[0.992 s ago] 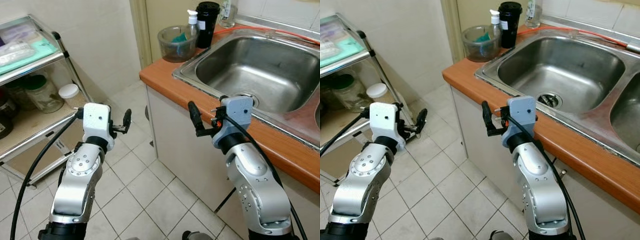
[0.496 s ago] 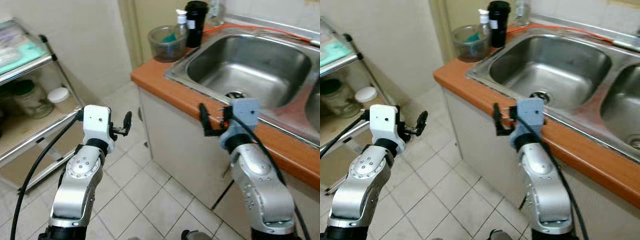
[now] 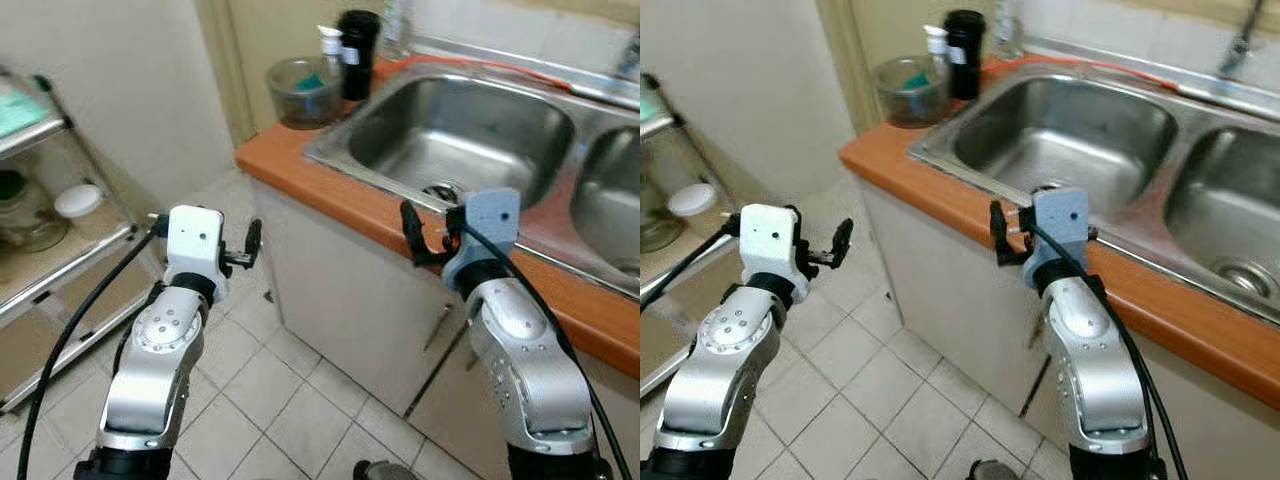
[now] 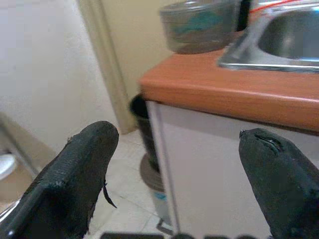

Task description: Kitchen organization

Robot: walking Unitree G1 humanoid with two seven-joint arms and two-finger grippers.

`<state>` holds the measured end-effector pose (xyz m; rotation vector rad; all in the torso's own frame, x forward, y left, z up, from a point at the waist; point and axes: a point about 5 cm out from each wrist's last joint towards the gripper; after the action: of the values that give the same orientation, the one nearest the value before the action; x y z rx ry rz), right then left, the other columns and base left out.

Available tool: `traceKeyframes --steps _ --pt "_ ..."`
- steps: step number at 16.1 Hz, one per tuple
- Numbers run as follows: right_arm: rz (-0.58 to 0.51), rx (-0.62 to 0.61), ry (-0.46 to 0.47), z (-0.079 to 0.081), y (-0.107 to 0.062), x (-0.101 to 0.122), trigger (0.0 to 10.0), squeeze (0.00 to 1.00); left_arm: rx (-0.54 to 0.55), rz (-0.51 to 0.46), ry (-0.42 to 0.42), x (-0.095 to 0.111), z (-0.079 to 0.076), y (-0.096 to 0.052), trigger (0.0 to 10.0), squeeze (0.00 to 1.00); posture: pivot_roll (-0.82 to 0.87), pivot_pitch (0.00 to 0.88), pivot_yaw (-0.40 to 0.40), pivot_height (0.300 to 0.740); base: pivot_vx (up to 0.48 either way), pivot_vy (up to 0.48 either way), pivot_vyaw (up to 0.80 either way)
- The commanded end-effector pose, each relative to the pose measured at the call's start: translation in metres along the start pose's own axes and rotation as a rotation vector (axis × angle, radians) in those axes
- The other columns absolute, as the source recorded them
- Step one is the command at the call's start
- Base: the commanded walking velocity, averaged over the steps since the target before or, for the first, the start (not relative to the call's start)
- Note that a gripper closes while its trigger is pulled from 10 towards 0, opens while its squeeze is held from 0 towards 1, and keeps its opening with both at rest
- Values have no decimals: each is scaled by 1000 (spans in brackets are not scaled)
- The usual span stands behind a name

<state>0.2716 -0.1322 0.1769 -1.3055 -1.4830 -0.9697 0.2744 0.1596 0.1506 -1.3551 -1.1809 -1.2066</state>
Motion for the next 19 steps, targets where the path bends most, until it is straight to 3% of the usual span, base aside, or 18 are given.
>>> traceKeyframes --steps 1,9,13,18,19 --pt "1 19 10 3 3 0 10000 1000 27 10 5 -2 6 -2 10000 0 -84 0 61 740 0 0 0" --pt "78 6 -12 -3 -6 -15 10000 1000 56 -40 -25 -6 1 -4 10000 0 -84 0 53 740 0 0 -800" --pt "134 -32 -17 -10 -6 -19 10000 1000 98 -39 -33 -5 8 -5 10000 0 -83 0 45 740 0 0 -800" --pt "69 23 -95 -6 -7 -11 10000 1000 102 -41 -33 -7 7 -7 10000 0 -92 0 43 740 0 0 -800" --pt "55 53 -70 -2 -9 -6 10000 1000 117 -45 -91 -6 6 -5 10000 0 -101 0 44 740 0 0 -800"
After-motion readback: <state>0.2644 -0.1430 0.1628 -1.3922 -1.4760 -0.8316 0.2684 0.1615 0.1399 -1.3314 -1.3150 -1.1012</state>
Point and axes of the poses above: a point about 5 cm out from each wrist's last joint towards the gripper, its own y axis pointing out of the wrist towards the gripper, its own x axis along the axis of the wrist's last joint, z = x × y, and after that the axes turned 13 degrees about -y, right-handed
